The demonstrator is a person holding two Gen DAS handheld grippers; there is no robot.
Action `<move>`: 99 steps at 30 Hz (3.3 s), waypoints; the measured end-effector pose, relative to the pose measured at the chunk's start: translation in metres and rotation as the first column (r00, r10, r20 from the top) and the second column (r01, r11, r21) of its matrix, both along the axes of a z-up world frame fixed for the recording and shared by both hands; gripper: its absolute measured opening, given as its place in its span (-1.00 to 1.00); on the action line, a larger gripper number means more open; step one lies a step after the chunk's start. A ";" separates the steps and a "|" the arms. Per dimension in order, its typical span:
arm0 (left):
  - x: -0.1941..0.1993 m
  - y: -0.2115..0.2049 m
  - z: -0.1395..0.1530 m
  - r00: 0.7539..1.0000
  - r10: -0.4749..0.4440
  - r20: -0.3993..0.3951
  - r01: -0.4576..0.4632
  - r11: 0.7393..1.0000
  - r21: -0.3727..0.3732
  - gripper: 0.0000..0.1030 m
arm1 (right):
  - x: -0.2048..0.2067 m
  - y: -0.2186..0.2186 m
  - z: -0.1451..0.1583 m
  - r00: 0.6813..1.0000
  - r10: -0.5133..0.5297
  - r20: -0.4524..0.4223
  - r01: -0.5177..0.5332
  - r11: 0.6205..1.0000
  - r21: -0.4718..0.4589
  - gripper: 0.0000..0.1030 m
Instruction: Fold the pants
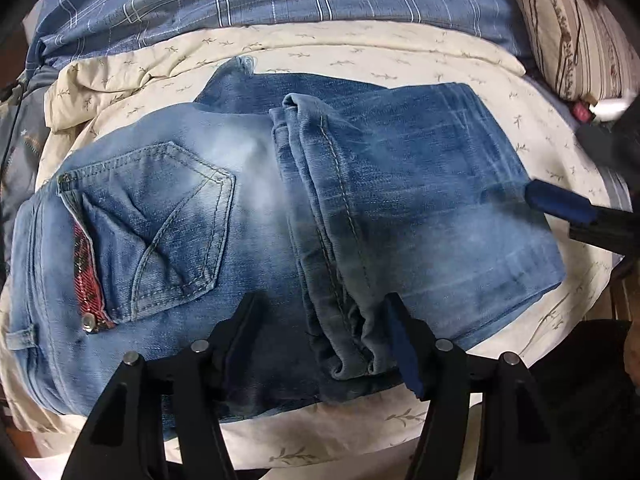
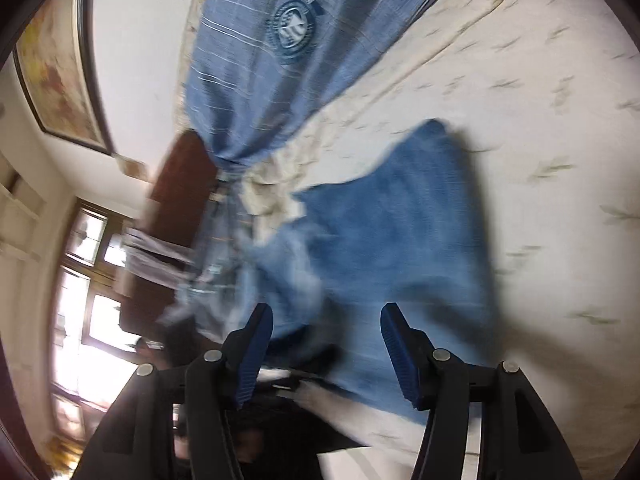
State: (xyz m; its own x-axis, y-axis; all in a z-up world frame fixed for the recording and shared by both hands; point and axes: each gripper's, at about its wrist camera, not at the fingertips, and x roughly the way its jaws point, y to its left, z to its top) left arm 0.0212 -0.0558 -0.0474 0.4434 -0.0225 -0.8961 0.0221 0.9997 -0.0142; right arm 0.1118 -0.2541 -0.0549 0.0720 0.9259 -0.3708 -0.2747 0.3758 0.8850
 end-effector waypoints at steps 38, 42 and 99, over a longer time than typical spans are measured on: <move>-0.028 0.015 -0.008 0.993 0.003 0.122 0.012 0.992 -0.126 0.48 | 0.077 0.020 0.013 0.985 -0.153 -0.075 0.146 0.985 -0.091 0.27; -0.028 0.013 -0.007 0.993 0.009 0.121 0.007 0.992 -0.127 0.52 | 0.084 0.019 -0.015 0.976 -0.166 -0.138 0.145 0.978 -0.151 0.25; -0.126 0.176 0.005 0.783 0.592 0.190 -0.547 0.801 -0.243 0.55 | -0.068 0.082 0.015 0.920 0.149 0.363 -0.023 0.944 -0.330 0.34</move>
State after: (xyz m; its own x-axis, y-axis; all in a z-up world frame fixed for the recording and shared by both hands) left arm -0.1051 0.1202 -0.0422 0.6248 0.1669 -0.7627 -0.5251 0.8128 -0.2522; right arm 0.0440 -0.1720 -0.0402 0.1904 0.7750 -0.6026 -0.6080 0.5750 0.5475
